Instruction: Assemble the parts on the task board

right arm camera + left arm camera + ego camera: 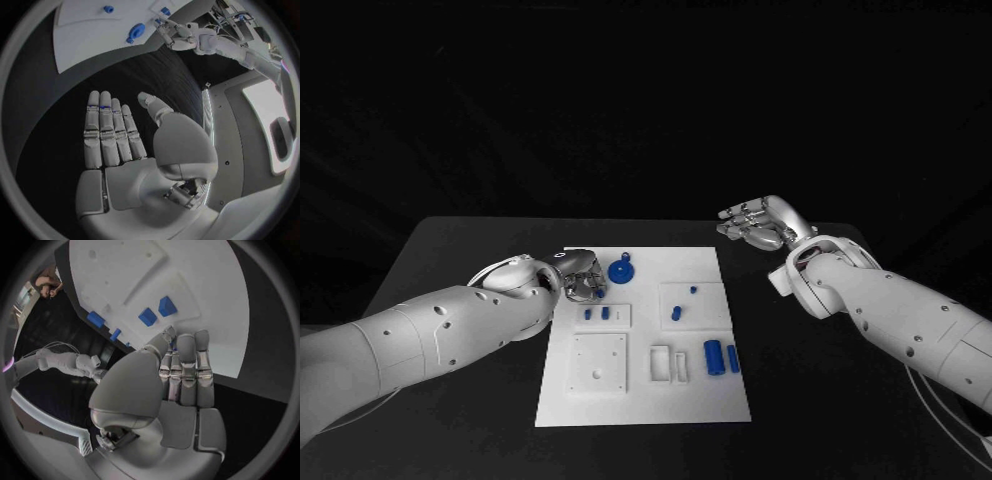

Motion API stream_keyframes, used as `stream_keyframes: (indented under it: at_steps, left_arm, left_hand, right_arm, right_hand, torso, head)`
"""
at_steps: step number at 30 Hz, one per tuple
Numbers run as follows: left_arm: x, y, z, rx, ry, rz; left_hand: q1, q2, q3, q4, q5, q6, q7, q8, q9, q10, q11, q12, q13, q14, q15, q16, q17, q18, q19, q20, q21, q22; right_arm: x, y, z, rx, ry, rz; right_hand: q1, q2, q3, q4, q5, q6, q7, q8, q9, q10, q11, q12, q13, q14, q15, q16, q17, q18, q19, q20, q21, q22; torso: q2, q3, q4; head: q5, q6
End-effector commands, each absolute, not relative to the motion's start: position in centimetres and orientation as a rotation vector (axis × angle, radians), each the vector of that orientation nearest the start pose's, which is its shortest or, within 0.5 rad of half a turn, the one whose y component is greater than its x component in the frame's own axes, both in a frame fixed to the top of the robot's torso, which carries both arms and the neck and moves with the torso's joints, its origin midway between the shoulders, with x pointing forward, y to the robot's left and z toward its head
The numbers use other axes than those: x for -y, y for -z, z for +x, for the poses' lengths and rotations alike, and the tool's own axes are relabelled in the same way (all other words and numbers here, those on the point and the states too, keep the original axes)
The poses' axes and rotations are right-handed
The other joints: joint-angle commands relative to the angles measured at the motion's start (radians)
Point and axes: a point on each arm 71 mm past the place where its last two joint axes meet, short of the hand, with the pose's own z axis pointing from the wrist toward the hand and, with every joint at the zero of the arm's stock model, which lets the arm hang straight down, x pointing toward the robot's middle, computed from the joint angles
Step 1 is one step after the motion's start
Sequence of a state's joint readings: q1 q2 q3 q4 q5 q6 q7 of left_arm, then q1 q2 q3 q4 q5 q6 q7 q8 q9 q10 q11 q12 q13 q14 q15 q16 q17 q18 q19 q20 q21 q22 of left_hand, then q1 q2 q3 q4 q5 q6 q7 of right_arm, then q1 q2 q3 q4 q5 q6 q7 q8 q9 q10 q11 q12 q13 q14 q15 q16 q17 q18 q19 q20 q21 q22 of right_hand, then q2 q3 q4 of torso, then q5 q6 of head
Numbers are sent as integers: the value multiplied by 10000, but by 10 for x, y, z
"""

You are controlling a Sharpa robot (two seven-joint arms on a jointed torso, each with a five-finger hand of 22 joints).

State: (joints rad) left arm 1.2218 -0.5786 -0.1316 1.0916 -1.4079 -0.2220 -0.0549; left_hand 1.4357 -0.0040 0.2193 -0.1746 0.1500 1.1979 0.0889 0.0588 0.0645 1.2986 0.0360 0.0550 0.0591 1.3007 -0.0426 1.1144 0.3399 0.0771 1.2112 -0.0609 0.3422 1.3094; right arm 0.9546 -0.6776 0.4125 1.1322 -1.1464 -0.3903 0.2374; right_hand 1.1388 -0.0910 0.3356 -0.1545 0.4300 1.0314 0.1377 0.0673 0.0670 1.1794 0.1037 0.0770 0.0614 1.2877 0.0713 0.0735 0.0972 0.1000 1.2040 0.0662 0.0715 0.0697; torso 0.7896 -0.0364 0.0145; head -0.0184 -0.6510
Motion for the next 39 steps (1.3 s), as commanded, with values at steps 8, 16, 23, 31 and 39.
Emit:
stream_keyframes:
  at_steps: [8, 16, 23, 31, 39]
  left_arm:
    - [-190, 240, 547, -18090, 4952, 1835]
    - [-194, 238, 547, -17783, 4967, 1744]
    - [-198, 236, 547, -17555, 4956, 1618]
    - [-205, 234, 548, -17361, 4920, 1444]
    - [-224, 218, 550, -16742, 5687, -103]
  left_hand:
    - [-13, -234, 83, -168, -88, -1142, 174, 16, -30, -540, 257, 30, -5, -23, 135, -51, 8, 217, -67, 92, 52, 192]
    - [-48, -651, 276, -257, -71, -2315, -65, 3, -47, -1760, 630, 33, -7, -201, 378, -155, -55, 413, -134, 310, -5, 176]
    - [264, -730, -98, -83, -56, -3163, -99, -23, -74, -2311, 782, 37, -7, -282, 493, -280, -192, 582, -118, 485, -199, 166]
    - [497, -727, -305, 14, -40, -3231, -52, -28, -77, -2416, 811, 34, -8, -270, 505, -299, -250, 604, -64, 502, -310, 193]
    - [295, -723, 168, -85, -18, -2216, 311, 9, -42, -2011, 725, 30, -13, -230, 443, -232, -232, 600, -119, 449, -84, 220]
  right_arm:
    - [259, 182, 550, -13469, -9227, 3597]
    - [258, 183, 550, -13730, -9236, 3615]
    - [258, 185, 550, -13995, -9219, 3561]
    - [253, 190, 549, -14806, -9016, 2786]
    - [237, 198, 543, -16117, -7886, 335]
  right_hand:
    - [-37, -55, 31, 14, 69, 25, 40, -47, -10, -94, 17, -52, -14, 27, 28, -36, -11, 35, -53, 41, -3, -16]
    - [18, -76, -7, -38, 39, -13, 61, -46, -10, -228, 68, -77, -15, -88, 78, -48, -33, 22, -169, 79, -21, -22]
    - [152, -75, -134, -167, -5, -1, 80, -47, -9, -433, 140, -93, -17, -125, 110, -34, -16, 60, -217, 114, -6, -19]
    - [639, 1, 16, -602, -257, 269, 33, -25, 3, -304, 63, -98, -20, 581, -168, 259, 234, 255, 533, -156, 331, 80]
    - [946, 71, -218, -1016, -399, 954, -181, -41, -6, 412, -278, -169, -22, 2088, -846, 1267, 1606, 251, 2177, -946, 1508, 641]
  torso:
    - [-7, -10, 1]
    - [-16, -6, 3]
    - [-13, -10, 1]
    - [-13, -9, 1]
    - [-20, 12, 1]
  head:
    - [27, -16]
    - [34, 9]
    - [49, 38]
    - [71, 96]
    - [-10, 236]
